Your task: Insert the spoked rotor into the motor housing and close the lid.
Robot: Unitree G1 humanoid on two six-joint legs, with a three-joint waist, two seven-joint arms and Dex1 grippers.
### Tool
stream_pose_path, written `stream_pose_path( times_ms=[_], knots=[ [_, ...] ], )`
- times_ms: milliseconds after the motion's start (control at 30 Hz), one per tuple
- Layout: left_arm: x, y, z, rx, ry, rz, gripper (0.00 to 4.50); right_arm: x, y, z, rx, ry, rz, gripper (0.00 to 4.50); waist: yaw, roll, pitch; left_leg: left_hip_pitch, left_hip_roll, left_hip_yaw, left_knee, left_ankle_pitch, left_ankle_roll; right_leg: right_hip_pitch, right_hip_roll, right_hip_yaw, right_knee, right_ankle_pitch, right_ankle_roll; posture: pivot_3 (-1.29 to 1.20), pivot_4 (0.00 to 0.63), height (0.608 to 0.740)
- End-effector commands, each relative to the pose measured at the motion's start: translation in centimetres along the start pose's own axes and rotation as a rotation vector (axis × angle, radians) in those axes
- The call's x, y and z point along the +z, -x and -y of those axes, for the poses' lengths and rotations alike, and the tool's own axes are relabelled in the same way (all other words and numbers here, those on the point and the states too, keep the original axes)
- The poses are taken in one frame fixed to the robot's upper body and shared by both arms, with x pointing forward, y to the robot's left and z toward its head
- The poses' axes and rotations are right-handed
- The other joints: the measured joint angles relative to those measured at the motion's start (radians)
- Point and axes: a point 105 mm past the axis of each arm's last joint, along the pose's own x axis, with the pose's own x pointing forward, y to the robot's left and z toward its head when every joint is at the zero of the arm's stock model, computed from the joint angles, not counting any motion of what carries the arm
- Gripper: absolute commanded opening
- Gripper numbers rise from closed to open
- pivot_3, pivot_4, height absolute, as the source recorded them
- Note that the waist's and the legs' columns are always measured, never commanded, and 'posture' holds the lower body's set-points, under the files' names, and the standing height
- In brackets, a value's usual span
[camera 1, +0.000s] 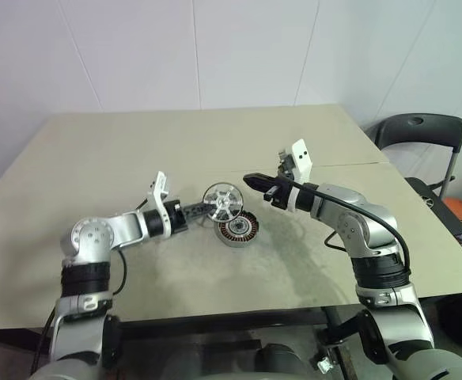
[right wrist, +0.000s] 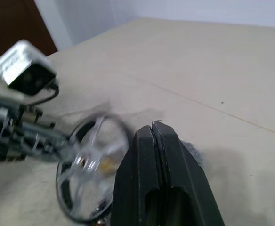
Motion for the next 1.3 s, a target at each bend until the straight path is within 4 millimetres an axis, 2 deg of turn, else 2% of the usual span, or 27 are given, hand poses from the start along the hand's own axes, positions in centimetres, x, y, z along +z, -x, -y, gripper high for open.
stream_pose_path(
  times_ms=[33, 300, 867, 1100, 1300],
  knots=[
    [1.7, -0.2, 1.1, -0.010, 0.018, 0.015, 0.52, 0.9, 0.0, -0.2, -0.013, 0.030, 0.044, 0.00, -0.001, 0.000, 0.000, 0.000, 0.000, 0.000, 0.000, 0.000, 0.000, 0.000, 0.000, 0.000, 0.000, 0.000, 0.000, 0.00, 0.000, 0.740],
    [-0.7, -1.1, 0.9, 0.054, 0.047, -0.133, 0.52, 0.1, 0.2, -0.1, -0.051, 0.030, 0.045, 0.00, 0.000, 0.000, 0.000, 0.000, 0.000, 0.000, 0.002, 0.000, 0.000, 0.000, 0.001, 0.000, 0.002, 0.000, 0.001, 0.00, 0.000, 0.740],
    [-3.8, -2.1, -0.5, 0.087, 0.097, -0.218, 0.52, -0.5, 0.1, -0.1, -0.080, 0.031, 0.038, 0.00, 0.000, 0.000, 0.000, 0.000, 0.000, -0.001, 0.002, 0.000, 0.000, 0.000, 0.000, 0.000, 0.002, 0.001, 0.001, 0.00, 0.000, 0.740],
    [-3.6, -2.3, -1.5, 0.106, 0.126, -0.199, 0.52, -0.7, 0.0, 0.0, -0.085, 0.038, 0.028, 0.00, 0.000, 0.000, 0.000, 0.000, 0.000, -0.001, 0.002, 0.000, 0.000, 0.000, 0.000, 0.000, 0.002, 0.001, 0.001, 0.00, 0.000, 0.740],
    [-3.0, -2.7, -1.4, 0.097, 0.115, -0.180, 0.52, -0.9, 0.1, -0.1, -0.076, 0.051, 0.018, 0.00, 0.000, 0.000, 0.000, 0.000, 0.000, -0.001, 0.002, 0.000, 0.000, 0.000, 0.000, 0.000, 0.002, 0.001, 0.001, 0.00, 0.000, 0.740]
  ],
)
